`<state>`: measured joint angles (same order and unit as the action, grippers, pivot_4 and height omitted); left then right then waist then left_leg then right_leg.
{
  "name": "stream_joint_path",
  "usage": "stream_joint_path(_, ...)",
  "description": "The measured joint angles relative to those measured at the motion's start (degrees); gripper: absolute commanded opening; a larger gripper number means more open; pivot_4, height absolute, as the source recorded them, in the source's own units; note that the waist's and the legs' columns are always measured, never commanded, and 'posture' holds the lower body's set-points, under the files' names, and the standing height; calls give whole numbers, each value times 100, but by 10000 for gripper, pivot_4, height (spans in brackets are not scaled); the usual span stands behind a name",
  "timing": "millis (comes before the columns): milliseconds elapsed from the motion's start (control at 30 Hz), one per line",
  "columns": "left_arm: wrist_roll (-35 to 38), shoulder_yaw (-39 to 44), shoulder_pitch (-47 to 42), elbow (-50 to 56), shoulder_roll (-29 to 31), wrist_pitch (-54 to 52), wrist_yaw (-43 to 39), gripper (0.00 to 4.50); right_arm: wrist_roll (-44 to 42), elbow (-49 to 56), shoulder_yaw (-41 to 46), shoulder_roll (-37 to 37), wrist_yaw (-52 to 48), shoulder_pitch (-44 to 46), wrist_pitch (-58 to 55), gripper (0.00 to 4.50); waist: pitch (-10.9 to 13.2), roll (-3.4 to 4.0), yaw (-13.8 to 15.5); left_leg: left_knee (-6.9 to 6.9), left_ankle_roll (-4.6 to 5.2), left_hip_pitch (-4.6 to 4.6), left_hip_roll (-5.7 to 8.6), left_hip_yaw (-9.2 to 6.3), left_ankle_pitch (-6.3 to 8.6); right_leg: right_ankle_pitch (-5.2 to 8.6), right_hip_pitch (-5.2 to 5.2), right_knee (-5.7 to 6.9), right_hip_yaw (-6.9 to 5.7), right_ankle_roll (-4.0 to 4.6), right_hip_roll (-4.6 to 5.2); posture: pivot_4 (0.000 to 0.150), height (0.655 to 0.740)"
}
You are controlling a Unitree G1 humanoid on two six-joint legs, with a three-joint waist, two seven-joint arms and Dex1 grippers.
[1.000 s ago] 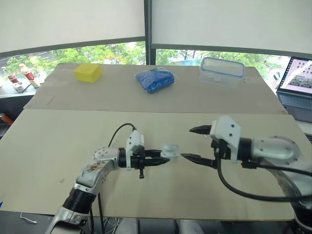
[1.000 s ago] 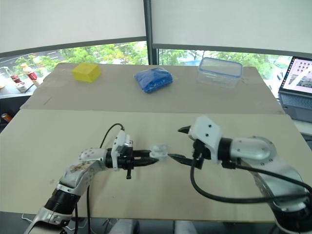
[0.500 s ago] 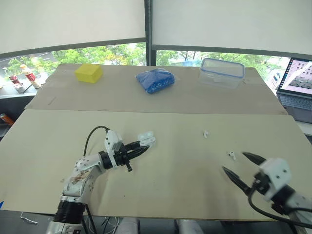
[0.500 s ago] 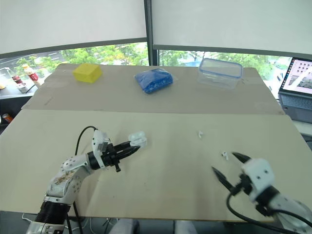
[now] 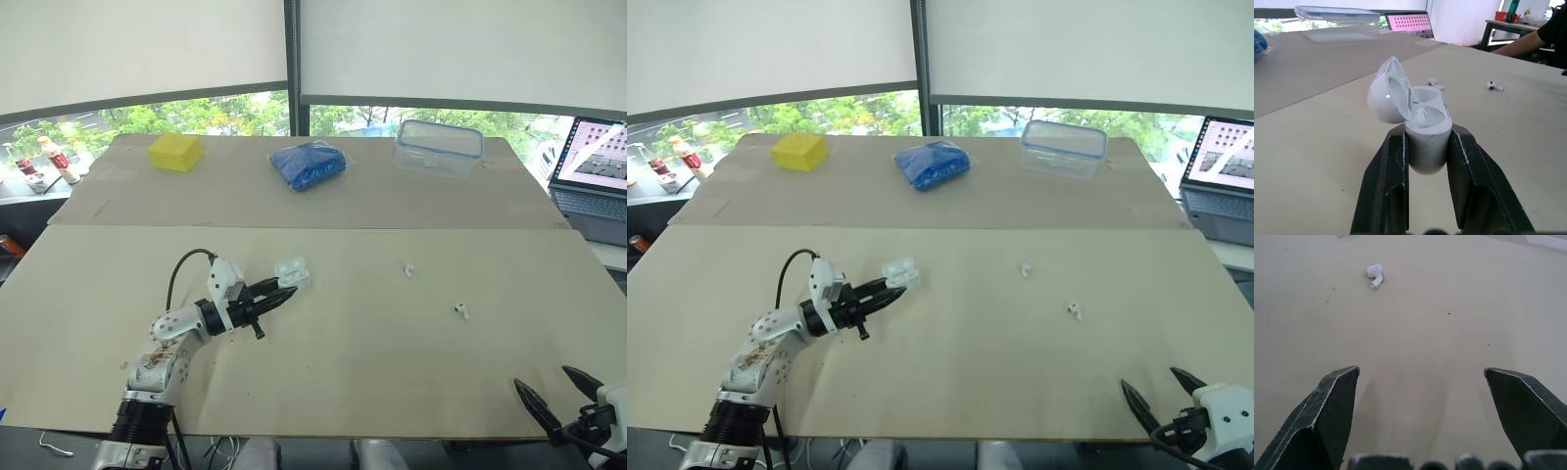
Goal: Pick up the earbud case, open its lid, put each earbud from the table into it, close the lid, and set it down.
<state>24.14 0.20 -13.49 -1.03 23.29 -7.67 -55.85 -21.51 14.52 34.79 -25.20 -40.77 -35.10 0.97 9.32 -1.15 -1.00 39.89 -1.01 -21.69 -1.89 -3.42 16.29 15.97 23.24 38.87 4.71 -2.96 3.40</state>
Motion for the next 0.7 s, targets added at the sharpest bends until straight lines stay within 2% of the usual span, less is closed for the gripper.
stream_joint_path(167, -59, -31, -53, -15, 28, 6, -18, 5688, 75, 528, -469, -321, 351, 696, -589, 45000, 0, 1, -51, -1, 0, 3, -1, 0, 0, -1, -1, 2, 2, 1, -2, 1500, 6859)
stream_joint_path(367, -185, -97, -172, -37, 34, 28, -30, 5688, 718, 1107, -1848, -593, 1347, 2624, -2188, 45000, 0, 1, -26, 0, 0, 0, 3, -4, 0, -1, 2, 0, 0, 1, 0, 1500, 6859)
stream_joint_path(533, -235, -157, -154, -32, 15, 39, -18, 5688, 1045, 769, -2662, -150, 2060, 3977, -3195, 45000, 1, 2, 27, 1, 0, -20, 4, -11, 0, -1, 11, -10, -8, 1, 3, 1500, 6859)
stream_joint_path(700, -313, -196, -133, -36, -5, 217, -30, 5688, 1456, 29, -3064, 333, 2734, 4788, -3631, 45000, 0, 2, 15, 1, 0, -47, 6, -11, -1, -2, 43, -5, -8, 1, 6, 1500, 6859)
